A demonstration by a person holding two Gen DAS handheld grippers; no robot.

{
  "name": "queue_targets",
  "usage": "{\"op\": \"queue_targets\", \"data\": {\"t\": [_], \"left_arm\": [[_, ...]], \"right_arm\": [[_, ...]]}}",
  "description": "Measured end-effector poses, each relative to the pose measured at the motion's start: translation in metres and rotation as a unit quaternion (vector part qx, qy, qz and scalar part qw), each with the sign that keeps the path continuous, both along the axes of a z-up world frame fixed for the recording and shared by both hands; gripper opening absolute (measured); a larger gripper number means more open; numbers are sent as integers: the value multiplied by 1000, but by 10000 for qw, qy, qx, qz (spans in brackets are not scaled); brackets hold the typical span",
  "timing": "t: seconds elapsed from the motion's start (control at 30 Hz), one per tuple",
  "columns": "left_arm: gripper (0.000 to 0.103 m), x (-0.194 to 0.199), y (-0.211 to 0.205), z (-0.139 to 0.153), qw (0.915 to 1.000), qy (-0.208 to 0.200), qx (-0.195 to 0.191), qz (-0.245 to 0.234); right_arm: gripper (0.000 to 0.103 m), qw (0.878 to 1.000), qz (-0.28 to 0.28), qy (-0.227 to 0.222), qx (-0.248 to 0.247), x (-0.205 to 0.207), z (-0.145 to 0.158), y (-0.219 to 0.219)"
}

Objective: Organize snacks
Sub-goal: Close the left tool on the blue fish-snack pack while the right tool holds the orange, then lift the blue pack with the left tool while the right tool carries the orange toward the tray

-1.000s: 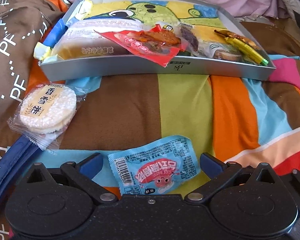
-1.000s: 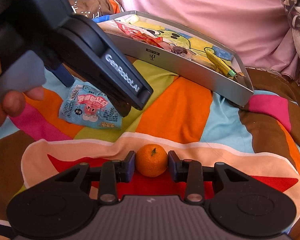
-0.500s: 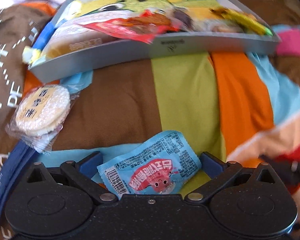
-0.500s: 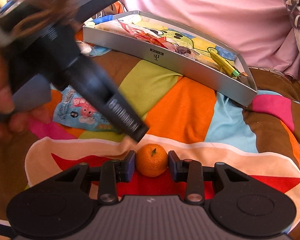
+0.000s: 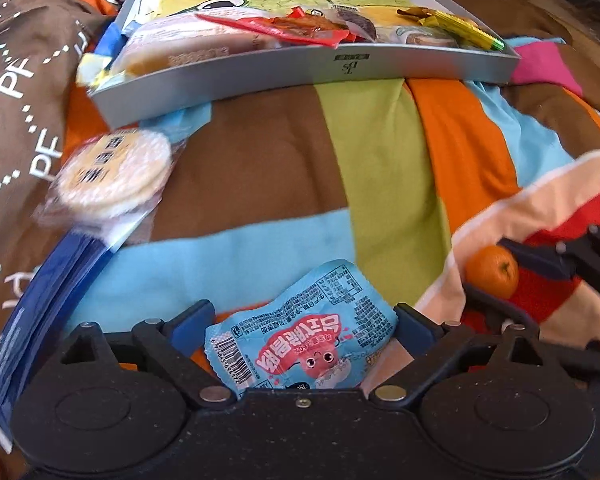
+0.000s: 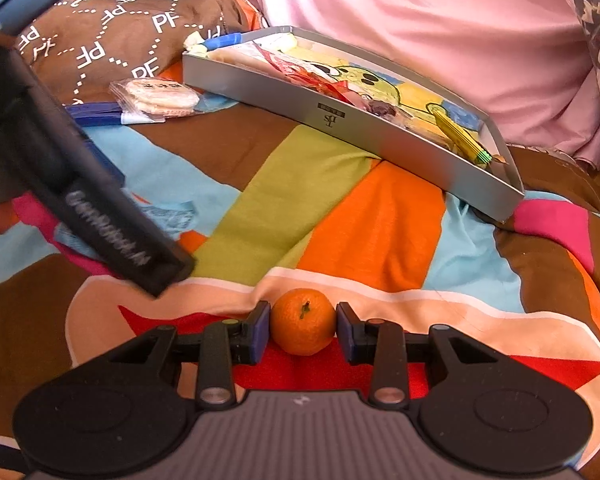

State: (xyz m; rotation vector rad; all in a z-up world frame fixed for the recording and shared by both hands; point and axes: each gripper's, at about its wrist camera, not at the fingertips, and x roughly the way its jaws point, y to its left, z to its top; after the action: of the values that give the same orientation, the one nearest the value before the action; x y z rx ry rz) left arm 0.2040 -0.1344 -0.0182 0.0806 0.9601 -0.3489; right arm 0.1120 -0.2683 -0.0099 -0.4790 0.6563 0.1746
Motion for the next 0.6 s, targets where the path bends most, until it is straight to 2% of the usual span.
{"op": "queue_targets", "data": {"t": [0.2,0.37,0.6], "left_arm": [[95,-26,20,-3,9999,38,137,-74],[93,-43,39,-3,9999,70,38,61],[91,-65,59,0,9999,-24,-13,101]], "right_arm": [[39,9999,124,-47,-23,-4,-1,5],[39,9992,353,-164,109,-11,1,11],[41,9960,773,-447,-78,-25,1,28]]}}
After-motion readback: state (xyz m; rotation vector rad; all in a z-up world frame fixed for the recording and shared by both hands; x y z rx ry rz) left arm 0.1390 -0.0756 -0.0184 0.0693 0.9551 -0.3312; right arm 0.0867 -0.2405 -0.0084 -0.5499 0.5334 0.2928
